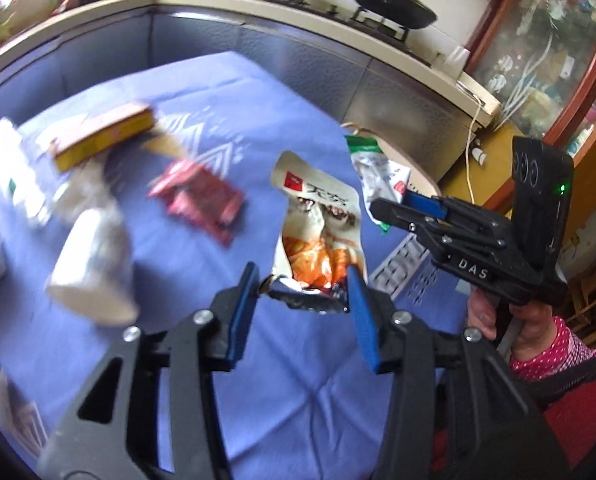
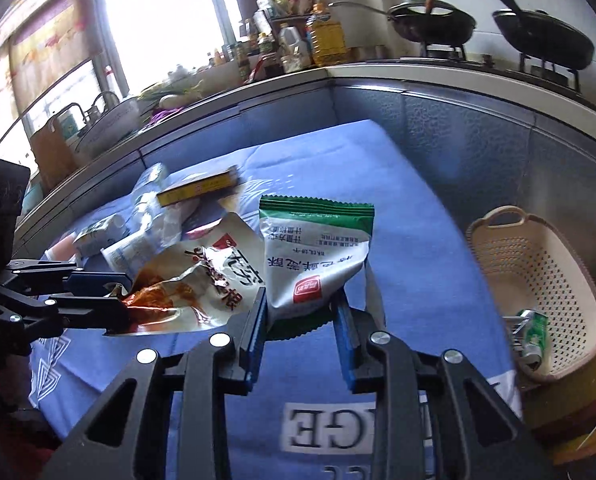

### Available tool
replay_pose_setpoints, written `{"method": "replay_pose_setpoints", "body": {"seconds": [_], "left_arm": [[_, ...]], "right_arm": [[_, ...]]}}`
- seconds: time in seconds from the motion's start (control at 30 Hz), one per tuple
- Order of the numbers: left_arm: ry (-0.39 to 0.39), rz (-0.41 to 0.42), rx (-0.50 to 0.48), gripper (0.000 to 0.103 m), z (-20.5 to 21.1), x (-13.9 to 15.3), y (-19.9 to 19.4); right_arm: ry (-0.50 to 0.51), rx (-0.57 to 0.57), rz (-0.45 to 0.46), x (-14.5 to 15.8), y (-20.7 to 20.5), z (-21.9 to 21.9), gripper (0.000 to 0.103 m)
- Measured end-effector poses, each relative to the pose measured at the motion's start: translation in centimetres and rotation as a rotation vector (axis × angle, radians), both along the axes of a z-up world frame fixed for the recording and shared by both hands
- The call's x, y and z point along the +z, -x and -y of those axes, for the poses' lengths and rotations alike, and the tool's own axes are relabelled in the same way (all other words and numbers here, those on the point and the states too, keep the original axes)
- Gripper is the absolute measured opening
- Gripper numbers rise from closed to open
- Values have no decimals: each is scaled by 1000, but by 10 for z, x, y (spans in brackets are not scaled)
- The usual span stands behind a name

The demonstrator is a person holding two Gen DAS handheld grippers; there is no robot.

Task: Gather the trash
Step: 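Carry both snack bags over to the beige basket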

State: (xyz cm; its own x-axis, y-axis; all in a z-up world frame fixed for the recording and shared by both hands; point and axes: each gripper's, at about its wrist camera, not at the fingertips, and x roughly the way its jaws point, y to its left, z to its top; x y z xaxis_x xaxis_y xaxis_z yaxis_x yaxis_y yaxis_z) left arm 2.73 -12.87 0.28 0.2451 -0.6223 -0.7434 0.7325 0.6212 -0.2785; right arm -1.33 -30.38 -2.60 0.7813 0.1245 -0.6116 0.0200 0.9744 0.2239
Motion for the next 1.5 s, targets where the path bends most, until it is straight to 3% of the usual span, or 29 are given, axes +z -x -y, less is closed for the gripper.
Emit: {"method": "replay_pose_setpoints", "body": {"seconds": [0.27, 0.5, 0.7, 1.07, 1.3, 1.5], "left_arm": [[-33, 55, -134, 43, 107, 7, -26], [-34, 50, -143, 43, 135, 1, -18], [-41, 87, -40, 43, 97, 7, -18], [-71, 140, 196, 43, -18, 10, -16], [-45, 137, 256, 43, -64, 8, -17], [-27, 137, 265, 43, -73, 8, -18]], "right_arm": [[-86, -214, 0, -10, 27, 93, 32], [-94, -245, 10, -10, 47, 111, 32], [-110, -169, 34, -5, 42, 84, 32], [-97, 47, 4, -2, 9, -19, 32], [-79, 115, -22, 2, -4, -66, 32], [-72, 127, -40, 1, -8, -76, 32]]}}
